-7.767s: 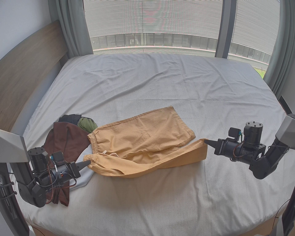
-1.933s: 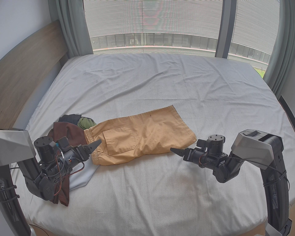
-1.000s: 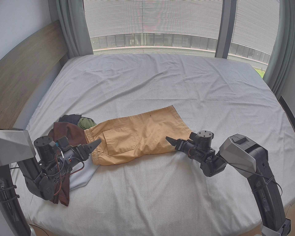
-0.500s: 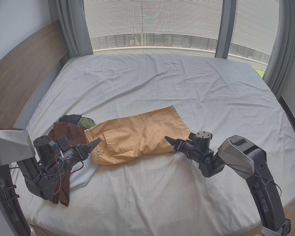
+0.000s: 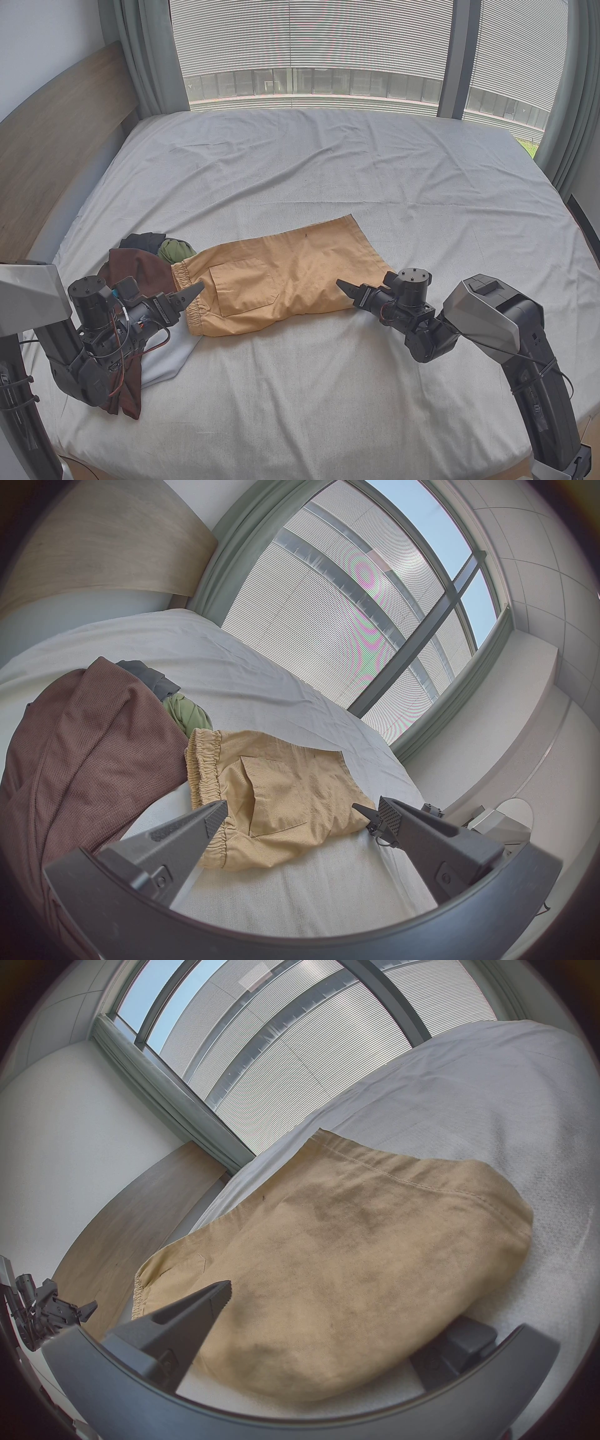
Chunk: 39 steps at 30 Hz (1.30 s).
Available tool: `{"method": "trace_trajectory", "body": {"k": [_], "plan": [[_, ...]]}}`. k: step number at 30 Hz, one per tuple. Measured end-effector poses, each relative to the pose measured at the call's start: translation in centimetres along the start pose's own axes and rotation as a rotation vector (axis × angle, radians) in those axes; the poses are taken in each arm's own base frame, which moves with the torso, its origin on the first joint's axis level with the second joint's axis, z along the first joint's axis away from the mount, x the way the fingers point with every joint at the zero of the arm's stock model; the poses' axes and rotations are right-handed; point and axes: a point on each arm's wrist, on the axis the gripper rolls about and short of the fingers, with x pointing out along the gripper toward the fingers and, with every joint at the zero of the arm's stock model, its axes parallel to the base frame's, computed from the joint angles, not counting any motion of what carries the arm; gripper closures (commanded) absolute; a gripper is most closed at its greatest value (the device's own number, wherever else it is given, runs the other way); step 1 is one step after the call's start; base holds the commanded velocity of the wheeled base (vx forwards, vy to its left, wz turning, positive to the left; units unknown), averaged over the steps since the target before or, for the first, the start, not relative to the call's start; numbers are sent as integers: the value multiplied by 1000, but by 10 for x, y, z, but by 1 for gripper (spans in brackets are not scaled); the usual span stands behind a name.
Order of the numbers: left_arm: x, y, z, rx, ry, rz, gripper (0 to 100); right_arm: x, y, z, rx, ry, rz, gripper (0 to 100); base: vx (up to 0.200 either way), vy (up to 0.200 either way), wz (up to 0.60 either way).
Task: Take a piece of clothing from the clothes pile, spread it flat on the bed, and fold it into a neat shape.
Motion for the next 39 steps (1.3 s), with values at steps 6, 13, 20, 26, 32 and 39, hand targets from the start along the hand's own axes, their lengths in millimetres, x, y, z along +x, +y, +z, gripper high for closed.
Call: {"method": "trace_trajectory", "body": {"k": [6, 13, 20, 26, 32, 39], "plan": [[0, 1, 0, -1, 0, 1, 0, -7, 3, 3, 2, 1, -5, 100, 0, 0, 0], [0, 1, 0, -1, 0, 2, 0, -10, 5, 8, 0, -10, -2, 100, 0, 0, 0], [0, 2, 0, -2, 0, 3, 0, -15, 4, 7, 1, -5, -8, 100, 0, 0, 0], [0, 2, 0, -3, 2, 4, 0, -26, 6, 7, 1, 3, -18, 100, 0, 0, 0], [0, 2, -1, -3, 4, 4, 0, -45, 8, 5, -3, 19, -35, 100, 0, 0, 0], [0, 2, -1, -3, 4, 4, 0, -66, 4, 6, -30, 22, -57, 100, 0, 0, 0]]}}
